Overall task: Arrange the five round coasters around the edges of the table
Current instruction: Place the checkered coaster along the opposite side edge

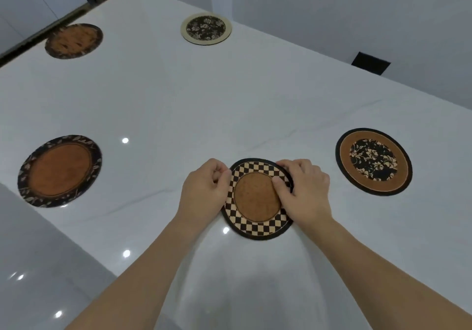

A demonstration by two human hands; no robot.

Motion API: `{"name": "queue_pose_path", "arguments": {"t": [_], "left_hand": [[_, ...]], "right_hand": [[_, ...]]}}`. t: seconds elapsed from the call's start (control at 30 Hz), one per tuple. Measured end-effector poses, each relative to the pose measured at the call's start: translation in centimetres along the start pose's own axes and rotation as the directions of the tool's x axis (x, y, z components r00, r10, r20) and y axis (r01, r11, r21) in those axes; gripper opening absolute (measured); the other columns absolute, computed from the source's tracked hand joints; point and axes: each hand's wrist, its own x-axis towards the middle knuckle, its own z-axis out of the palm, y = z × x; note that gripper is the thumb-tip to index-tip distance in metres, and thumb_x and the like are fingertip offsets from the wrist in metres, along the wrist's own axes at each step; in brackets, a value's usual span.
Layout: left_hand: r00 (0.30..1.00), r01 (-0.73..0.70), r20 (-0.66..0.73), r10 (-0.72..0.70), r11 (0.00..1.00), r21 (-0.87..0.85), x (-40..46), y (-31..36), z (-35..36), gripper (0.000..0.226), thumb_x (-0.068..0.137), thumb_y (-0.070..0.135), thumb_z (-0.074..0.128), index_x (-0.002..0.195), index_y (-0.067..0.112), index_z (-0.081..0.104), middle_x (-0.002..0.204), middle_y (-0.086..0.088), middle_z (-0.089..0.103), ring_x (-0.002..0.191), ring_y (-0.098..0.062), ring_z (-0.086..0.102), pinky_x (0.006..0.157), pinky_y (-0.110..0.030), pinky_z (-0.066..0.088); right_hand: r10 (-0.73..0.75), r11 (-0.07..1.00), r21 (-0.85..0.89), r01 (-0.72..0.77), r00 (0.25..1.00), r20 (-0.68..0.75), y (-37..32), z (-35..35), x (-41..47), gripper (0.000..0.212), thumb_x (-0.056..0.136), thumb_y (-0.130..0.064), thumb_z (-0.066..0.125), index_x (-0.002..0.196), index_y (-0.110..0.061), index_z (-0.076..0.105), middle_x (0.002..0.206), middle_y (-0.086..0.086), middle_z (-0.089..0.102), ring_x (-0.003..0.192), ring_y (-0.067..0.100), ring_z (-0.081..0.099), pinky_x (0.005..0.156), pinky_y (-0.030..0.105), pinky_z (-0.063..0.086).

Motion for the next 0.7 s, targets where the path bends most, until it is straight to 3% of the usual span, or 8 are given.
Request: {"name": "queue_pose_path", "arguments": {"t": [0.1,0.27,0.43,0.7], "left_hand": [[0.99,-0.138,0.009,0.139,0.97,0.198,-4.8,-2.9,-1.8,0.013,0.09,0.018,0.055,0.078,0.023,0.054,0.049,0.005,0.051,0.049,-0.015,0.05,0.059,-0.031,0.045],[0.972,-0.197,-0.026,0.232,0.875,0.443,-4.9,-3.8,-1.2,0.012,0.085,0.021,0.053,0.073,0.017,0.054,0.055,0.004,0.047,0.054,-0.02,0.044,0.059,-0.035,0.041],[0.965,-0.2,-0.046,0.259,0.834,0.514,-4.6,-4.5,-0.9,0.014,0.088,0.024,0.052,0.075,0.017,0.053,0.068,0.004,0.05,0.067,-0.021,0.043,0.067,-0.04,0.042],[0.96,-0.193,-0.056,0.275,0.791,0.58,-4.4,-4.8,-0.5,0.017,0.086,0.026,0.052,0.073,0.016,0.055,0.072,0.004,0.051,0.07,-0.021,0.043,0.069,-0.035,0.038]], "right_hand": [[-0.176,0.98,-0.079,0.18,0.983,0.051,-0.3,0.9,-2.6,0.032,0.092,-0.044,0.046,0.119,-0.031,0.057,0.105,-0.007,0.054,0.1,0.015,0.049,0.092,0.03,0.027],[-0.206,0.968,-0.141,0.207,0.978,0.026,-0.9,1.3,-2.3,0.028,0.09,-0.042,0.045,0.109,-0.026,0.058,0.094,-0.005,0.056,0.089,0.018,0.051,0.084,0.032,0.032],[-0.2,0.97,-0.132,0.203,0.979,0.03,-0.9,1.3,-2.2,0.025,0.089,-0.04,0.046,0.103,-0.023,0.058,0.092,-0.006,0.056,0.087,0.017,0.05,0.082,0.029,0.028],[-0.211,0.975,-0.068,0.212,0.977,0.018,-0.8,1.0,-2.1,0.02,0.087,-0.036,0.053,0.098,-0.022,0.062,0.084,-0.012,0.049,0.085,0.015,0.049,0.085,0.029,0.031]]}}
